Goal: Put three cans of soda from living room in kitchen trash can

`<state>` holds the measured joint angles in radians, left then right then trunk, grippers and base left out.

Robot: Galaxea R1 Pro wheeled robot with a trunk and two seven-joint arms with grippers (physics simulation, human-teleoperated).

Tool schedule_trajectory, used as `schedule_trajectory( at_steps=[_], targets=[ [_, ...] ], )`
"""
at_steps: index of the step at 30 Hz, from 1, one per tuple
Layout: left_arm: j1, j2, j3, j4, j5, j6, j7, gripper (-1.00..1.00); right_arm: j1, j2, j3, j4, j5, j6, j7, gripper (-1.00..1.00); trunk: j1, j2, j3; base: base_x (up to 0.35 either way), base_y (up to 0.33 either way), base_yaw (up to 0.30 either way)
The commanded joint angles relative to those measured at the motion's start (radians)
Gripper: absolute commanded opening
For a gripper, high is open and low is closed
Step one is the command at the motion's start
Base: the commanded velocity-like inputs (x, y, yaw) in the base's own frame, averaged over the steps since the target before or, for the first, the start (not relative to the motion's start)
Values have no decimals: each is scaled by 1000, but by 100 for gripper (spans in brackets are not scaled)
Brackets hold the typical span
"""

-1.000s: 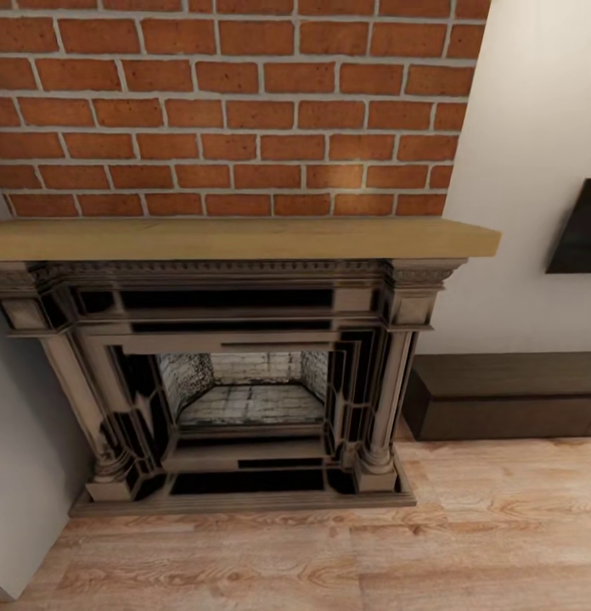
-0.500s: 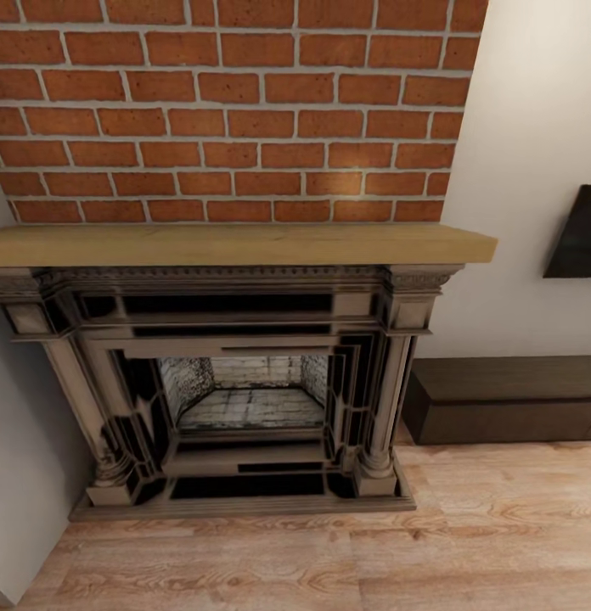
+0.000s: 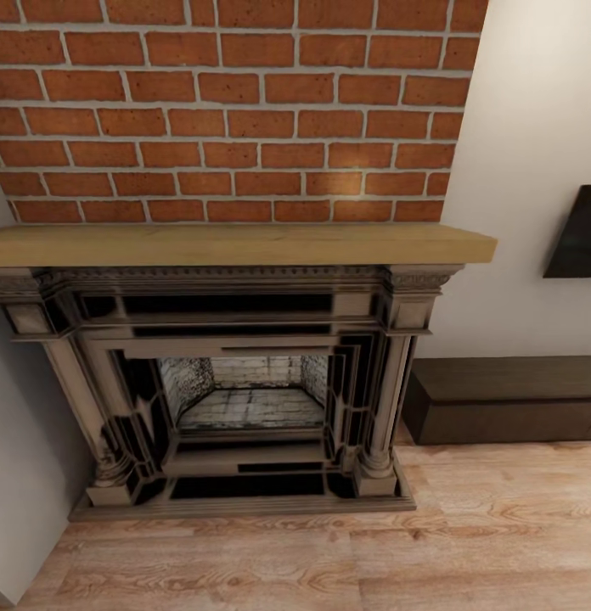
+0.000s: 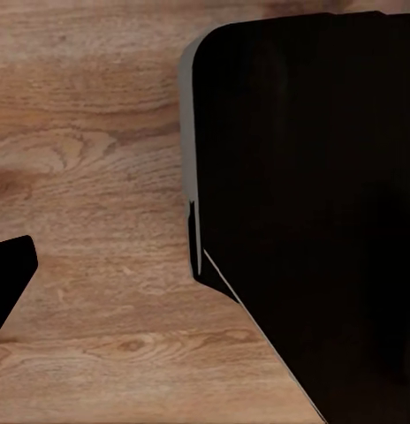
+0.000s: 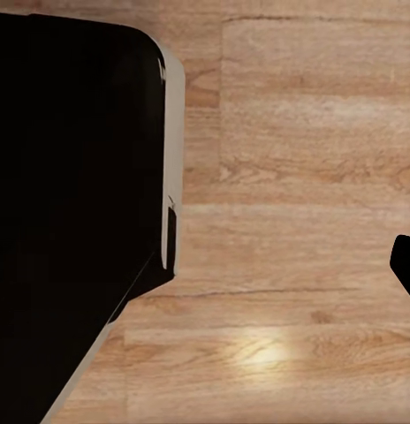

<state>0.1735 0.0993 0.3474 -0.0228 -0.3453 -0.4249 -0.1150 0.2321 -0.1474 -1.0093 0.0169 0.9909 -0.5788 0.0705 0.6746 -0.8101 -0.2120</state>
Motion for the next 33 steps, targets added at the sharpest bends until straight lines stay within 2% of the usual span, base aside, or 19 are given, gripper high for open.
schedule_trajectory(
  at_steps=[1,33],
  targets=[
    [0,-1,0,0,0,0,0,100,0,0,0,0,0,0,0,100,0,0,0,0,0,0],
    [-1,-3,1,0,0,0,0,100,0,2,0,2,2,0,0,100,0,0,0,0,0,0]
  ],
)
